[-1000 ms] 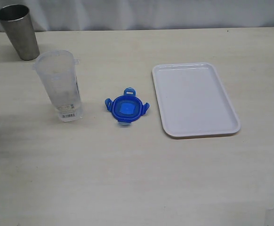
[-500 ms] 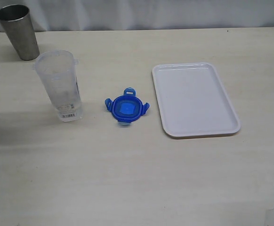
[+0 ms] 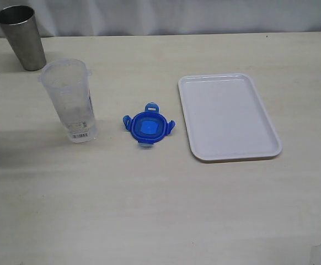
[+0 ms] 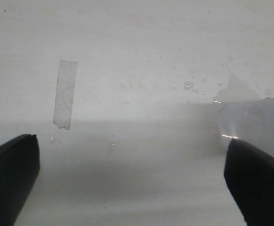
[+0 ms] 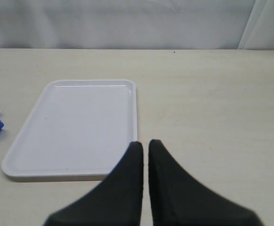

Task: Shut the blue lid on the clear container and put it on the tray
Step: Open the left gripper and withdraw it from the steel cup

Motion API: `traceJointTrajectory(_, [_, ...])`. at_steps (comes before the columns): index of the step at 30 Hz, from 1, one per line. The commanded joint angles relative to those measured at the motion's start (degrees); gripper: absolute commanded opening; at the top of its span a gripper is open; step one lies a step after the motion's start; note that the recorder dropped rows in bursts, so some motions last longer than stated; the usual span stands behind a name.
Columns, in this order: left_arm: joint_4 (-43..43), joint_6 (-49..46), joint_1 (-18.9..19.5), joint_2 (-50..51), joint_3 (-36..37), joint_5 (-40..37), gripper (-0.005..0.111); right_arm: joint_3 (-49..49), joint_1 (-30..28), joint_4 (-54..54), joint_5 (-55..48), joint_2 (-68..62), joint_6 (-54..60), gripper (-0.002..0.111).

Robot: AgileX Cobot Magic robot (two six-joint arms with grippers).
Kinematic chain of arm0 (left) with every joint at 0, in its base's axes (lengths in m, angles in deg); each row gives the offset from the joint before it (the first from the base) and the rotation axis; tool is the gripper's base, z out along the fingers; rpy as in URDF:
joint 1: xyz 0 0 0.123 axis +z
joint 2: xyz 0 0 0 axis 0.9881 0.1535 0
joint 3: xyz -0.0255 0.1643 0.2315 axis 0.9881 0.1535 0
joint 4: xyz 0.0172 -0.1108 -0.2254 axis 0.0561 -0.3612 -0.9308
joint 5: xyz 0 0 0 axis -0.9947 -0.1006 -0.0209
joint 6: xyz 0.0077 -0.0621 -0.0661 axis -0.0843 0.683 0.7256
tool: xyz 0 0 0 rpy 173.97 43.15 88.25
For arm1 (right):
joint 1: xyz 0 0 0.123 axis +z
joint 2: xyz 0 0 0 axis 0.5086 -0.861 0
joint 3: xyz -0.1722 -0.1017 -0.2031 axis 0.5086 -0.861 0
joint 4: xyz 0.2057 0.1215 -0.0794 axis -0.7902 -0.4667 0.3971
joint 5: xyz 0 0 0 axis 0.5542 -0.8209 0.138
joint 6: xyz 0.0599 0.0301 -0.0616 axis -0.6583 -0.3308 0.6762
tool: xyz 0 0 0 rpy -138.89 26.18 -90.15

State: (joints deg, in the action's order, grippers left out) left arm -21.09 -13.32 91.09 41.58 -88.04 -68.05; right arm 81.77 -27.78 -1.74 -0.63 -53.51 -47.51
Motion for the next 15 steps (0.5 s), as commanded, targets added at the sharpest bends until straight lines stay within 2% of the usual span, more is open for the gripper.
traceJointTrajectory(1, [0.4,0.3,0.0,-0.4,-0.4,0.6,0.075,-0.1,0.1,-0.1,0.2,0.3,0.3,0.004])
traceJointTrajectory(2, [0.4,0.3,0.0,-0.4,-0.4,0.6,0.066,-0.1,0.1,-0.1,0.2,0.3,0.3,0.004])
traceJointTrajectory(3, [0.2,0.3,0.0,-0.4,-0.4,1.0,0.051,-0.1,0.1,-0.1,0.2,0.3,0.3,0.004])
traceJointTrajectory(5, [-0.4,0.3,0.0,-0.4,-0.4,1.2,0.040,-0.1,0.1,-0.1,0.2,0.3,0.3,0.004])
traceJointTrajectory(11, [-2.3,1.5,0.0,-0.6,-0.4,-3.4,0.022,-0.1,0.1,-0.1,0.2,0.3,0.3,0.004])
traceJointTrajectory(15, [-2.5,1.2,0.0,-2.0,-0.4,-5.0,0.022,-0.1,0.1,-0.1,0.2,0.3,0.3,0.004])
